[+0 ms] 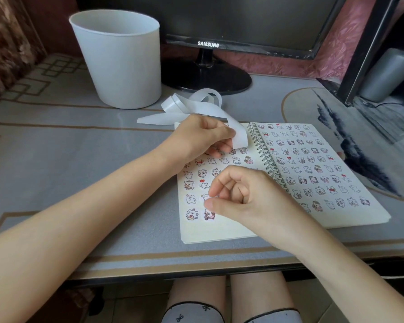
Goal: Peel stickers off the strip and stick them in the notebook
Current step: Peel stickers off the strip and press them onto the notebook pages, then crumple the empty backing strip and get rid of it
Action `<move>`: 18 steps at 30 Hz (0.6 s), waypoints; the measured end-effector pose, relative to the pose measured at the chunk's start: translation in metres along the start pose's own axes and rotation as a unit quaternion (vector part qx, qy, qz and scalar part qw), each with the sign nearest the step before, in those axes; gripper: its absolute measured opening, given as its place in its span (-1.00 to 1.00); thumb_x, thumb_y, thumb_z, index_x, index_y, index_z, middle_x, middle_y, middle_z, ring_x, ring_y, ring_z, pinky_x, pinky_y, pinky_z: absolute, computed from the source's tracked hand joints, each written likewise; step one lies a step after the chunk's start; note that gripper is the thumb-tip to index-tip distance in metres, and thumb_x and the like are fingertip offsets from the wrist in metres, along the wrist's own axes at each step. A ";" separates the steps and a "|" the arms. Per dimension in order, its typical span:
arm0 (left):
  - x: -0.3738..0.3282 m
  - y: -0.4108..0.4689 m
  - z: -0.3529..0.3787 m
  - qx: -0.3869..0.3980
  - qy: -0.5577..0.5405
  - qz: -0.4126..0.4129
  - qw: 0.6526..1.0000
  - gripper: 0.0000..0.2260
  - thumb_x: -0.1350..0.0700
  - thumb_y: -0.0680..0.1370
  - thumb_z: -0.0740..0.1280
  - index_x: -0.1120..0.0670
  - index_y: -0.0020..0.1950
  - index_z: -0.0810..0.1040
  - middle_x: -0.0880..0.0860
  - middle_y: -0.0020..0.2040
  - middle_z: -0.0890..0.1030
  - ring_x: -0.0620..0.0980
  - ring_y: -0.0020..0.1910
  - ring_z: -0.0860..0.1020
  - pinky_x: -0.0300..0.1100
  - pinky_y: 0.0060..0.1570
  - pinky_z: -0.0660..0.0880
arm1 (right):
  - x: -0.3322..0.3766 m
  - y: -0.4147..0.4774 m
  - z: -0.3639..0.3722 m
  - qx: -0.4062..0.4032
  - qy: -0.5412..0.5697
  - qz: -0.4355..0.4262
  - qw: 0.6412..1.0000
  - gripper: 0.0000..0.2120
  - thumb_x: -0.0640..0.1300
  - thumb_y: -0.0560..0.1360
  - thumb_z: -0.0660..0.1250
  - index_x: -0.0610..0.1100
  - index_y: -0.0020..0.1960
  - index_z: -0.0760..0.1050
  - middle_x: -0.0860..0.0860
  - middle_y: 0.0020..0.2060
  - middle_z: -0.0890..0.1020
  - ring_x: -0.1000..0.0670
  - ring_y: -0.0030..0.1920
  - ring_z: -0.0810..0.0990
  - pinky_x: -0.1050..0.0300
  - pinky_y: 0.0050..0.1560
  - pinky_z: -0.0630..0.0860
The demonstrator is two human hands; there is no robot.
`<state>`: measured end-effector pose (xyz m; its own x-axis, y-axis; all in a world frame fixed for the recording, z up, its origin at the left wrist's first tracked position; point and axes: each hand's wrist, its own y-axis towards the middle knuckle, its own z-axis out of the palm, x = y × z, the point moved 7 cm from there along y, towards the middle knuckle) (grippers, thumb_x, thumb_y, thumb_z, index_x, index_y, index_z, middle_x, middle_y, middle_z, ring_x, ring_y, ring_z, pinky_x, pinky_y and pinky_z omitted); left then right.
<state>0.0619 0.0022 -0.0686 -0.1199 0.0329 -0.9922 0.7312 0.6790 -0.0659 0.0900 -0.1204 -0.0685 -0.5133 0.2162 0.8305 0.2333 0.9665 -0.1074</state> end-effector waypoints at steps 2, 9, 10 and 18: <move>0.000 0.000 0.000 0.001 0.002 0.002 1.000 -0.86 0.24 0.55 0.32 0.21 -0.21 0.56 -0.06 -0.45 0.61 -0.19 -0.44 0.57 -0.36 -0.39 0.49 | 0.000 0.000 0.001 0.003 -0.003 -0.002 1.000 -0.85 -0.16 0.35 0.50 -0.04 -0.20 0.53 0.15 -0.45 0.47 0.19 -0.49 0.39 0.38 -0.39 0.29; 0.000 0.000 -0.001 -0.009 0.017 0.007 1.000 -0.82 0.23 0.55 0.32 0.17 -0.26 0.55 -0.03 -0.42 0.60 -0.15 -0.41 0.56 -0.35 -0.41 0.49 | -0.004 0.003 -0.005 0.007 0.000 0.002 1.000 -0.86 -0.26 0.45 0.40 -0.04 -0.19 0.52 0.09 -0.40 0.46 0.19 -0.48 0.37 0.38 -0.39 0.32; -0.001 -0.001 -0.002 -0.013 0.025 0.010 1.000 -0.82 0.22 0.55 0.32 0.16 -0.26 0.55 -0.01 -0.40 0.60 -0.13 -0.40 0.56 -0.36 -0.43 0.47 | -0.002 0.003 -0.007 0.015 0.018 0.005 1.000 -0.87 -0.26 0.46 0.39 -0.06 -0.17 0.52 0.07 -0.37 0.48 0.19 -0.48 0.38 0.36 -0.39 0.35; -0.013 -0.003 -0.007 -0.028 0.167 0.075 0.983 -0.80 0.12 0.56 0.31 0.16 -0.22 0.58 -0.03 -0.40 0.60 -0.18 -0.56 0.35 -0.37 -0.45 0.33 | 0.020 0.028 -0.086 -0.144 -0.038 -0.090 0.985 -0.70 -0.16 0.48 0.39 0.08 0.18 0.52 0.21 -0.02 0.63 0.29 -0.27 0.58 0.44 -0.17 0.44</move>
<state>0.0562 0.0049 -0.0549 -0.2334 0.3680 -0.9001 0.7201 0.6875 0.0944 0.1574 -0.1006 -0.0081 -0.6259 0.0658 0.7771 0.3518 0.9131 0.2060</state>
